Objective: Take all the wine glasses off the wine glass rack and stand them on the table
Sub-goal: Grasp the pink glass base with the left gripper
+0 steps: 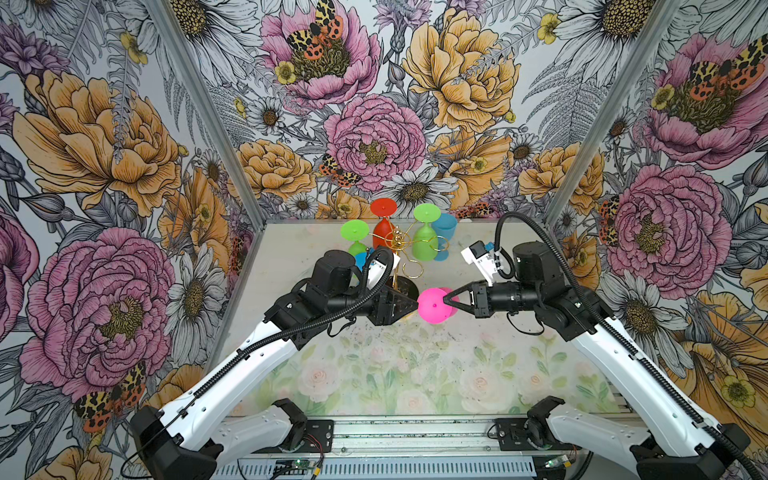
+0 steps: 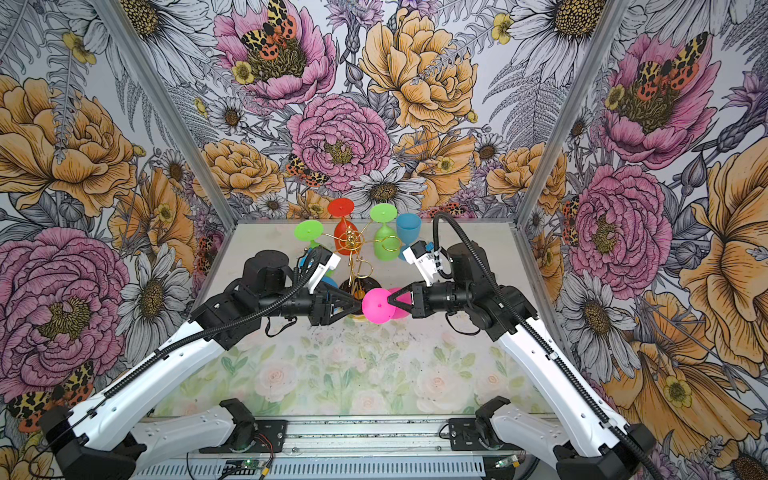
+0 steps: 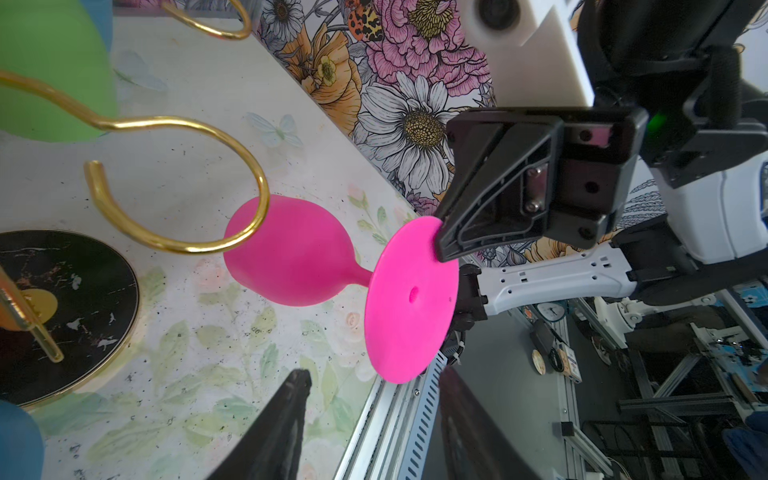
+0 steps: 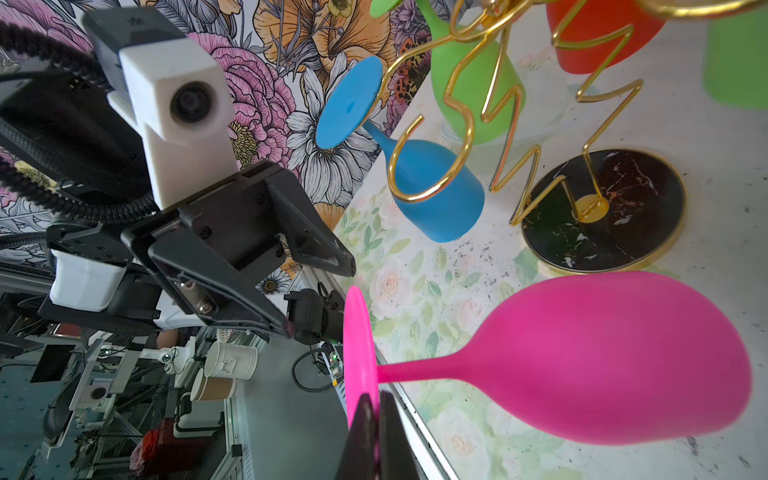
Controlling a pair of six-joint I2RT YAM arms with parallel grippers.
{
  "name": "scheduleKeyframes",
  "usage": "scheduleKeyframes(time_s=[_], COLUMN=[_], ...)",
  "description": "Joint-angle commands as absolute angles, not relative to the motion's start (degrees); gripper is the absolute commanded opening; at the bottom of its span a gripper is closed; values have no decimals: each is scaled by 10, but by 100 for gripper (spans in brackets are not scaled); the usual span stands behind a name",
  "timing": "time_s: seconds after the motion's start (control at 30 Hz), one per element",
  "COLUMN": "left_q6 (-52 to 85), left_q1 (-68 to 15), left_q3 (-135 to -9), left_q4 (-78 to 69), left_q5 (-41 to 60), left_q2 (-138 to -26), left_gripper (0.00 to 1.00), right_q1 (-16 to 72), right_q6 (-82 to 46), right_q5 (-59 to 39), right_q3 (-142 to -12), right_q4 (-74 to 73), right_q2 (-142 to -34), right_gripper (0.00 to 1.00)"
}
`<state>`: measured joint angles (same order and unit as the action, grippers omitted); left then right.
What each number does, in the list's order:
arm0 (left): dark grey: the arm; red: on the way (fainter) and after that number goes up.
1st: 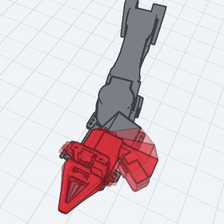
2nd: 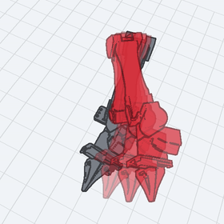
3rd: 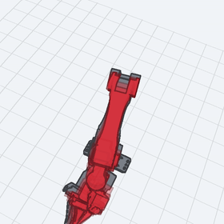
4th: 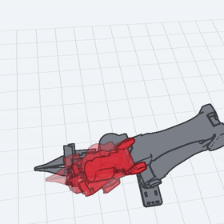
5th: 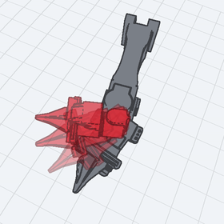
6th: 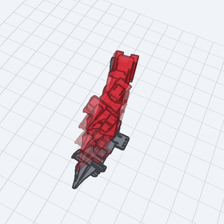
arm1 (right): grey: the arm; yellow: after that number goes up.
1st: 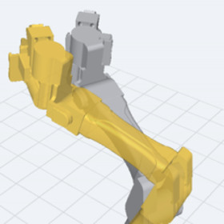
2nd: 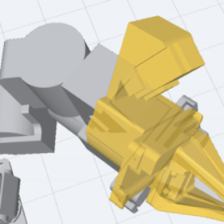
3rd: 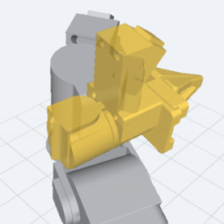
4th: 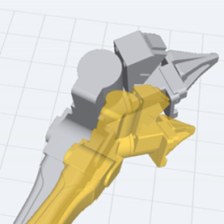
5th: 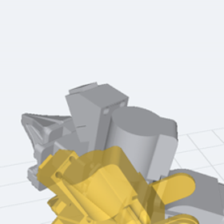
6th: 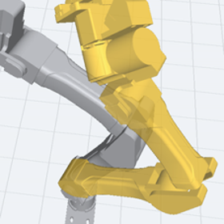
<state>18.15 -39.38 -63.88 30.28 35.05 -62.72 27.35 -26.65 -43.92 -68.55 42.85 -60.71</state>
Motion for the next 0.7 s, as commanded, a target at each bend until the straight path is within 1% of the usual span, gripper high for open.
scheduleKeyframes(time_s=[0.0, 0.2, 0.37, 0.67], left_q6=[188, 192, 208, 243], left_q1=[-399, -402, -403, -404], left_q3=[-655, -656, -654, -638], left_q4=[277, 269, 238, 172], left_q5=[381, 386, 411, 460], left_q2=[-634, -645, -654, -659], left_gripper=[48, 47, 43, 29], right_q1=[276, 276, 276, 276], right_q6=[-246, -238, -231, -224], right_q5=[-462, -481, -486, -480], right_q3=[-708, -711, -714, -714], right_q4=[419, 419, 418, 419], right_q2=[-598, -599, -600, -600], right_gripper=[0, 0, 0, 0])
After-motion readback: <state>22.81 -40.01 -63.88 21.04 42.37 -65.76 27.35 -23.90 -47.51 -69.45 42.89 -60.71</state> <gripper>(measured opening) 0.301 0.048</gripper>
